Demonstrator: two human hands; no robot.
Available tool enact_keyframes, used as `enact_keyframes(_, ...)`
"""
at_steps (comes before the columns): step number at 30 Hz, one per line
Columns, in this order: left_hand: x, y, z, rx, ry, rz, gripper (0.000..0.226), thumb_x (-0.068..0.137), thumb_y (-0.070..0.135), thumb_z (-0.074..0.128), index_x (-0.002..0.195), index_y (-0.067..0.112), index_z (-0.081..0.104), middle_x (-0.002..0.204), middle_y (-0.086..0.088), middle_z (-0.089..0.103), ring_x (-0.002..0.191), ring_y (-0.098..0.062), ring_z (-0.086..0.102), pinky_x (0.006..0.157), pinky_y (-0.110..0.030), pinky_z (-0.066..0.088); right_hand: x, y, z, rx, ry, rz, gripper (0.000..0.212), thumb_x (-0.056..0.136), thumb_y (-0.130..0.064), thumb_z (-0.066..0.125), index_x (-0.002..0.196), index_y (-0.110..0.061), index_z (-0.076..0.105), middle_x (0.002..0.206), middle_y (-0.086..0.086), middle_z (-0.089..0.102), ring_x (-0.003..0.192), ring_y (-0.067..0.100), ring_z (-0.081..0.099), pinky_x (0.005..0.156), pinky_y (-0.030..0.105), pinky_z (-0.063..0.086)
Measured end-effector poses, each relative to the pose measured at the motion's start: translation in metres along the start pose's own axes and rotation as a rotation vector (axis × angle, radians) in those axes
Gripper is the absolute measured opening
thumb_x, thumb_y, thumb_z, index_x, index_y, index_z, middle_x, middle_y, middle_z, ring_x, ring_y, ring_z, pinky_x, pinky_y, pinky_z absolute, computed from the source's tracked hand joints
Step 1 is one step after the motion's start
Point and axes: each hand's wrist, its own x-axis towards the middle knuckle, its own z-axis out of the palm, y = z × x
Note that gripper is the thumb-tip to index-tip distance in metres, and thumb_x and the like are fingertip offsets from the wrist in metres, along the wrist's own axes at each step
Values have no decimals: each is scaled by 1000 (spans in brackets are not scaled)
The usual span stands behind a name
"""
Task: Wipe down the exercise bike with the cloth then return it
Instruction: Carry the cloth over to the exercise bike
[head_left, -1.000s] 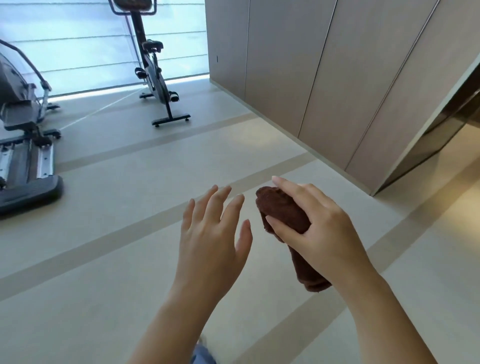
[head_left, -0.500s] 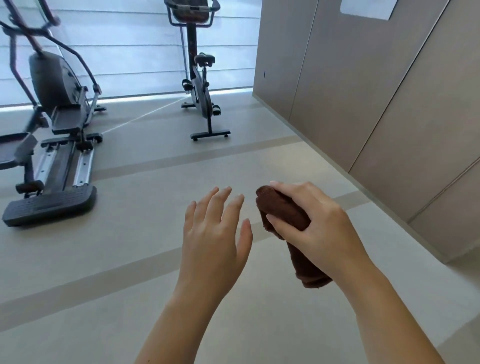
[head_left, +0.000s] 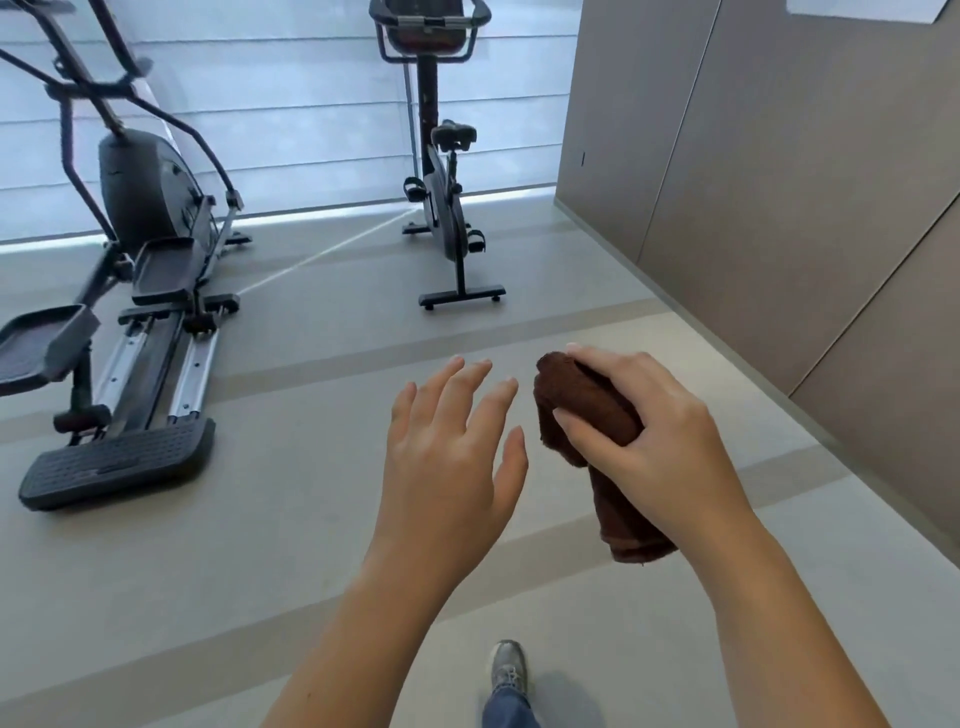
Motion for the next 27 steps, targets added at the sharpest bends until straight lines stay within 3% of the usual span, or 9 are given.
enact_keyframes(5, 112, -42, 43, 28, 14, -9, 35, 86, 23, 48, 114, 7, 60, 120, -15, 60, 118, -33, 50, 95, -56, 41, 124, 31, 11, -6, 2, -46, 41, 76, -44, 57, 116, -41, 49, 105, -14, 56, 91, 5, 53, 75, 11, 41)
enact_keyframes(14, 248, -155, 83, 113, 99, -61, 38, 85, 27, 44, 112, 7, 61, 118, -14, 60, 117, -32, 52, 96, -54, 40, 304, 48, 77, -9, -37, -136, 41, 77, -40, 63, 117, -35, 54, 105, -13, 58, 92, 8, 55, 74, 12, 41)
enact_keyframes(23, 373, -337, 109, 144, 192, -75, 39, 84, 29, 44, 112, 8, 61, 117, -13, 61, 115, -32, 53, 94, -55, 41, 491, 23, 204, 37, 3, -216, 38, 75, -40, 61, 113, -38, 55, 100, -14, 59, 90, 9, 56, 77, 28, 50)
enact_keyframes(27, 432, -423, 103, 164, 217, -83, 38, 85, 29, 43, 112, 8, 61, 118, -13, 60, 117, -32, 52, 96, -54, 40, 579, 0, 259, 42, 9, -230, 39, 76, -39, 63, 114, -38, 55, 104, -14, 59, 92, 9, 57, 80, 29, 50)
